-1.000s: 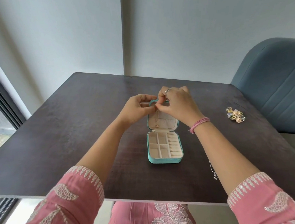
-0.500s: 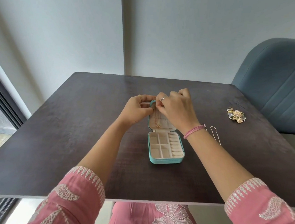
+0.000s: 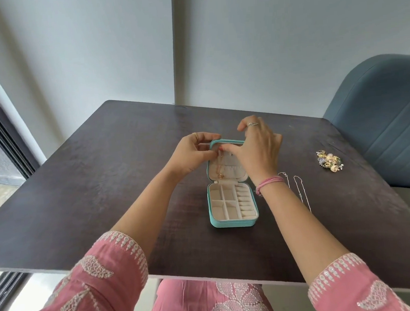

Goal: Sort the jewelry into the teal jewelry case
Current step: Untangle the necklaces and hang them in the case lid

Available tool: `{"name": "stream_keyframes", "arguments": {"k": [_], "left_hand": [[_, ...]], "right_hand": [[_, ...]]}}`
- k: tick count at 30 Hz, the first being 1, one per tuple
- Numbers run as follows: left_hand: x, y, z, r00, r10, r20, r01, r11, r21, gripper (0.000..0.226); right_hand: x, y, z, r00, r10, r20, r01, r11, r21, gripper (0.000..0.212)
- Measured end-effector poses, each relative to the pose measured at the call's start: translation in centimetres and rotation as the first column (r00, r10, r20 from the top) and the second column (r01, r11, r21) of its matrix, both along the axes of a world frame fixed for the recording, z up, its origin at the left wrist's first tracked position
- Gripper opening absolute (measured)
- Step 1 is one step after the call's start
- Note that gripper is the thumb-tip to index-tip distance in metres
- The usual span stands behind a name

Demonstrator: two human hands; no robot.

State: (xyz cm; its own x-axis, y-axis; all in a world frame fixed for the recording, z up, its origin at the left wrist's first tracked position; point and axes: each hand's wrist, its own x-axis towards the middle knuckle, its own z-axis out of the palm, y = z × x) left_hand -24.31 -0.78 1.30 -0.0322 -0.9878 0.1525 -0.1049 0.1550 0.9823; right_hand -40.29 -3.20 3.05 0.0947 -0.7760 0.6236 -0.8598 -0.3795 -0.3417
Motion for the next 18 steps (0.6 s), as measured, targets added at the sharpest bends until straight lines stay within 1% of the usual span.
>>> {"name": "stream_keyframes", "arguments": {"k": [2,5,11,18], "left_hand": [[-0.06,-0.08,-0.13,1.000,-0.003,-0.009,0.003,1.000,-0.003,0.028],[-0.17,-0.16,-0.29,1.000,0.004,-0.014,-0.005,1.000,-0.009,0.027],[-0.64,-0.20,-0.23,0.998,0.067,0.016,-0.066,0.997,-0.025,0.031],[-0.90,-0.37,-0.04,0.996,0.094,-0.007,-0.094,0.996,0.004,0.032]], "right_hand": [[-0.26,-0.17,0.08,0.998,0.007,0.063,-0.012,0.997,0.082,0.059],[-0.36,-0.30,0.05,0.994,0.028,0.104,-0.043,0.989,0.143,0.059],[-0.45,-0.57,0.16,0.993,0.032,0.115,-0.054,0.980,0.193,0.057],[-0.51,-0.52,-0.16,0.984,-0.002,0.176,-0.043,0.967,0.250,0.051]]}}
